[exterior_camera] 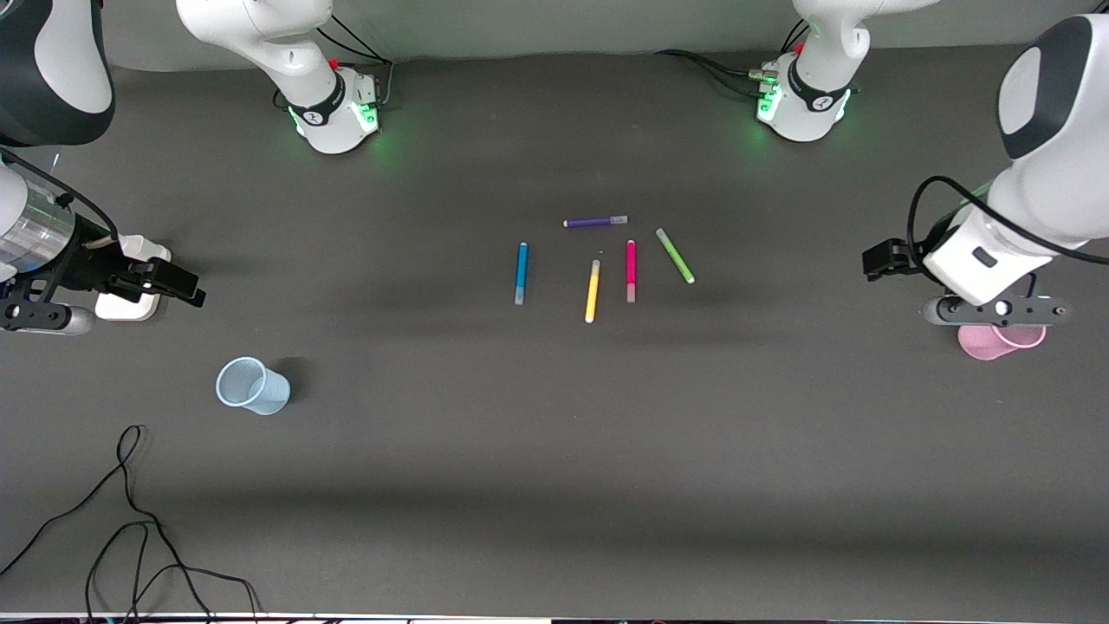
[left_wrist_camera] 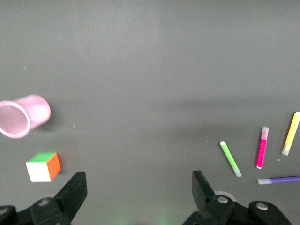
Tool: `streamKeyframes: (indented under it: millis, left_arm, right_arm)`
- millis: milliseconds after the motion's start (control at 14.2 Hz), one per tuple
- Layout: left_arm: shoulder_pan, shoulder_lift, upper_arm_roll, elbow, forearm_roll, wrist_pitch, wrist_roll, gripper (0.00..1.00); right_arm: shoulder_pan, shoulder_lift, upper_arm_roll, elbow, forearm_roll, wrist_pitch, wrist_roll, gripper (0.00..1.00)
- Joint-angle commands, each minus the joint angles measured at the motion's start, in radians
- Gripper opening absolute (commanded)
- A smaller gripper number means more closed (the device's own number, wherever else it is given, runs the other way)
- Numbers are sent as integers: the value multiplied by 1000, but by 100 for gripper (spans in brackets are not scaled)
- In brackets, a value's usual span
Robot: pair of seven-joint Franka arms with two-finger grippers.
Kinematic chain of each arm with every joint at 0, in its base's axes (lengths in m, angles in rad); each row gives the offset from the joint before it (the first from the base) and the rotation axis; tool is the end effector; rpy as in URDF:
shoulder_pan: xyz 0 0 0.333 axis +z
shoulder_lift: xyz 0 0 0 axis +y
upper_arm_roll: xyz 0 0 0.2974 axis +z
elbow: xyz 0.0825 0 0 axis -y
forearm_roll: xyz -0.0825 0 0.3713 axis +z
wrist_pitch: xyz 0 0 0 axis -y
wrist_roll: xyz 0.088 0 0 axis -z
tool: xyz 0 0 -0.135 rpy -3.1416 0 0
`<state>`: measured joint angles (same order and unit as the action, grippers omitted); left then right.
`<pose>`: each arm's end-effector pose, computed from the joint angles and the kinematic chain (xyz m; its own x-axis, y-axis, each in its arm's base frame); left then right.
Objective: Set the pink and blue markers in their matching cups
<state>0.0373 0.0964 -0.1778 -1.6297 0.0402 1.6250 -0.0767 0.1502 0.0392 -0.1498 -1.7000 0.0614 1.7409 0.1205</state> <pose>0.5597 -0.0705 0.5028 0.9930 -0.0662 -0.0974 -0.0694 -0.9971 -0.0302 0.5622 0.0086 0.5116 0.9915 -0.1298 -0.0047 -0.1299 -0.9900 -0.0545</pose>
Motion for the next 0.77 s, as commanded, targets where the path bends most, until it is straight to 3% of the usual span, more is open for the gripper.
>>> streamKeyframes:
  millis: [0,704]
  left_arm:
    - [-73,-20,90,32,-2,23,67,100]
    - [-76,-27,89,31,-2,15,57,100]
  right_arm:
    - [8,10,-2,25,-23,-9,-9,100]
    - [40,16,3,19,-23,-53,-7,100]
